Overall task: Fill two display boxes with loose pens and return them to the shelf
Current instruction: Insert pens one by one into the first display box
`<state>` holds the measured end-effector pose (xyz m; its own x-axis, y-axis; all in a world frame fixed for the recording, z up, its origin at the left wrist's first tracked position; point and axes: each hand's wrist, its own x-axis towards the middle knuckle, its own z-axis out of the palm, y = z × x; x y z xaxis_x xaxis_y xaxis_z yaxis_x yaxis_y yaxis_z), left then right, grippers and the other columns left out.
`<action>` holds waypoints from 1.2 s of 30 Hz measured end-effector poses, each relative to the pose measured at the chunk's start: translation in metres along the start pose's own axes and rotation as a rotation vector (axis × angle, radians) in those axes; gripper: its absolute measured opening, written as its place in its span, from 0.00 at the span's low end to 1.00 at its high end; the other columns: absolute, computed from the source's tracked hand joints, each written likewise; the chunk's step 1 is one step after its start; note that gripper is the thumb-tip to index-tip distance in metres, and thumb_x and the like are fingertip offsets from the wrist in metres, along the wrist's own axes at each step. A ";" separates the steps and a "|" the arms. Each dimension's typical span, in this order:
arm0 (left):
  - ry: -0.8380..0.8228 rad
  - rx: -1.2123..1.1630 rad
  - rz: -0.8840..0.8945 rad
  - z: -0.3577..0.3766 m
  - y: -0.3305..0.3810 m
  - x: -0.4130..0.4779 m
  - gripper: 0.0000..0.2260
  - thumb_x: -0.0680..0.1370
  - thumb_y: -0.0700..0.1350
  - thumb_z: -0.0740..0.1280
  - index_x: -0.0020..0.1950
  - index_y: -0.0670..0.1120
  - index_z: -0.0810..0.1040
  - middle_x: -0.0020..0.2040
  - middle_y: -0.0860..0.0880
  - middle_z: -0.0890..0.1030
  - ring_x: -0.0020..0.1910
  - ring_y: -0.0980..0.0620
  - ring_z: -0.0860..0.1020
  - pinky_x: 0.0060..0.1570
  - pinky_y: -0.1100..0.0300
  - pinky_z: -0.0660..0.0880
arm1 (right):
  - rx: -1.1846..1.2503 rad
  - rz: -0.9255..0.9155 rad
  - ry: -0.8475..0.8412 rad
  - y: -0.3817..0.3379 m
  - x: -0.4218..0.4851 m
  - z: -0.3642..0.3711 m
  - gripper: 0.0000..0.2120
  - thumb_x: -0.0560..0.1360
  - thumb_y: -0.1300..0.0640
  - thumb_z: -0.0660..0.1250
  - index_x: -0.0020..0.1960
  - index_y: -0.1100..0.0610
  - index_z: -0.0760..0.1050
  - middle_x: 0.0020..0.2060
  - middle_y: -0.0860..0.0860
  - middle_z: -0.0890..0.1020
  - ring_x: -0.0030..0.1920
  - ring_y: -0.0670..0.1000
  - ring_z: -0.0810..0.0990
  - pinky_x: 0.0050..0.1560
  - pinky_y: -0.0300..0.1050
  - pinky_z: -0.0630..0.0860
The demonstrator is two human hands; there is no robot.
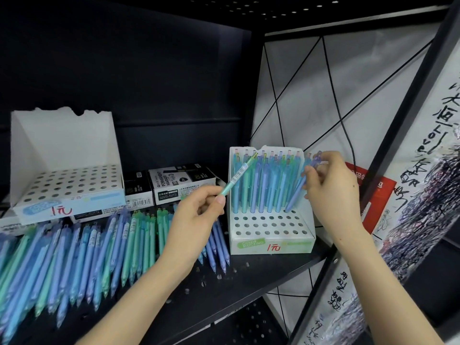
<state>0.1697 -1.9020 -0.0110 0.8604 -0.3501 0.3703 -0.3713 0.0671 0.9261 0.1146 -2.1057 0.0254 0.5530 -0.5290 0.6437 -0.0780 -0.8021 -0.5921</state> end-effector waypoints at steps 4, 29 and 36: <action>-0.015 -0.019 -0.009 0.001 0.000 0.000 0.07 0.78 0.41 0.63 0.50 0.51 0.78 0.33 0.56 0.77 0.32 0.63 0.73 0.35 0.73 0.68 | -0.063 0.031 0.006 0.001 -0.003 0.004 0.08 0.76 0.57 0.65 0.52 0.60 0.72 0.38 0.51 0.81 0.39 0.53 0.79 0.44 0.50 0.76; -0.113 0.429 0.085 0.004 -0.010 -0.003 0.18 0.77 0.50 0.63 0.67 0.59 0.68 0.60 0.62 0.70 0.54 0.61 0.73 0.51 0.71 0.68 | 0.207 -0.136 0.271 -0.028 -0.028 -0.023 0.03 0.78 0.55 0.62 0.46 0.52 0.72 0.35 0.45 0.78 0.35 0.49 0.80 0.37 0.51 0.78; -0.223 0.511 0.060 0.007 -0.019 -0.002 0.30 0.77 0.49 0.64 0.75 0.58 0.54 0.67 0.66 0.60 0.69 0.59 0.64 0.68 0.54 0.65 | -0.104 -0.101 0.206 -0.002 -0.012 -0.008 0.08 0.78 0.57 0.63 0.47 0.62 0.76 0.33 0.48 0.74 0.35 0.56 0.78 0.40 0.51 0.74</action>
<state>0.1727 -1.9095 -0.0300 0.7585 -0.5521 0.3461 -0.5873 -0.3491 0.7302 0.1017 -2.0996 0.0230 0.3823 -0.4812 0.7888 -0.1218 -0.8725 -0.4732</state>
